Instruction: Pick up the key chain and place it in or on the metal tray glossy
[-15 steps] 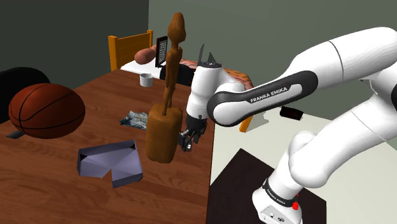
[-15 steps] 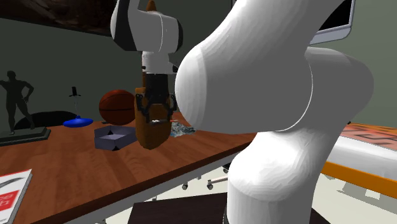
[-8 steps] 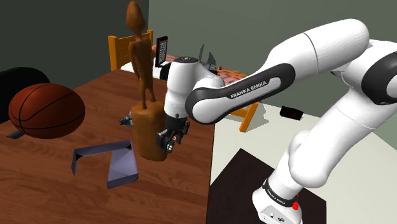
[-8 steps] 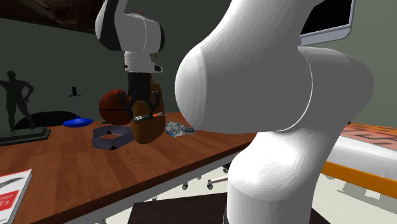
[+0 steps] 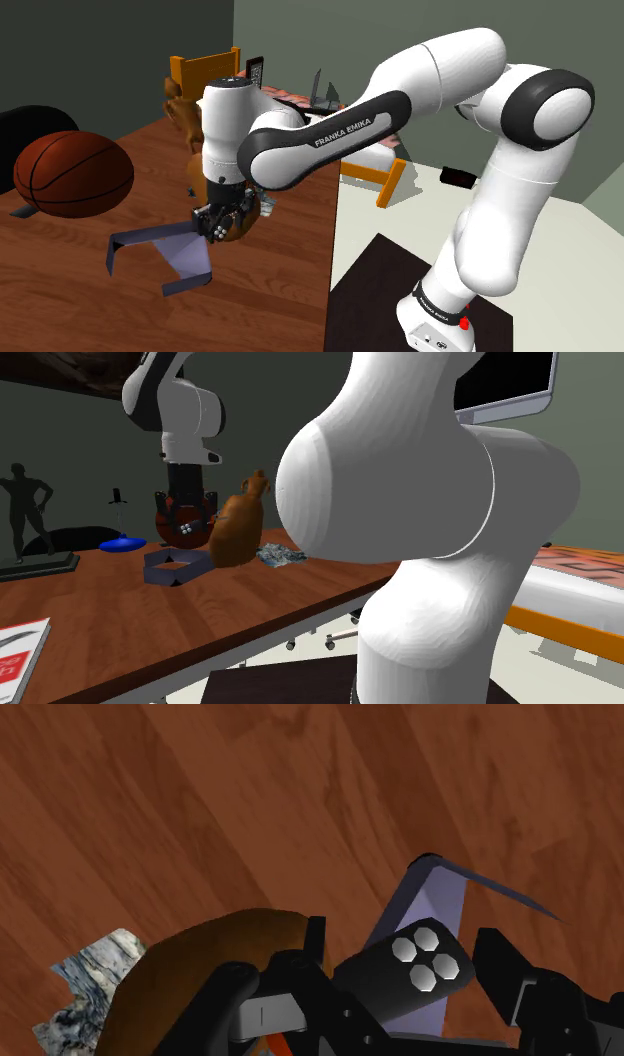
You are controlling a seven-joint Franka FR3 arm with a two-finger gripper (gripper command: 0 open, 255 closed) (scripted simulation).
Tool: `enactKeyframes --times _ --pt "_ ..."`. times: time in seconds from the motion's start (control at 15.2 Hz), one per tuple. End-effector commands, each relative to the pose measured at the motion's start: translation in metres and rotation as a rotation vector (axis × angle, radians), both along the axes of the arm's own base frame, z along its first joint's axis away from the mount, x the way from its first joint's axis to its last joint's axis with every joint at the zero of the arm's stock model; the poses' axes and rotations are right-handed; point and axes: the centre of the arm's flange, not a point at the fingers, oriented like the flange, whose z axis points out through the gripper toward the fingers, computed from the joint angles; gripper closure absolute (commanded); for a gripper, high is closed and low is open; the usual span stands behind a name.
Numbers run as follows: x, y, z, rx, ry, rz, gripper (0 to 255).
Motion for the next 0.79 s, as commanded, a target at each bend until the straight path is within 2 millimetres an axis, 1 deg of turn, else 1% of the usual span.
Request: enactKeyframes --times 0.0,0.53,0.73 --pt "0.018 0.021 -0.002 -0.001 0.001 -0.002 255" --pt "0.078 0.109 0.002 -0.001 0.001 -0.002 255" --pt "0.078 0.109 -0.013 -0.001 0.001 -0.002 255"
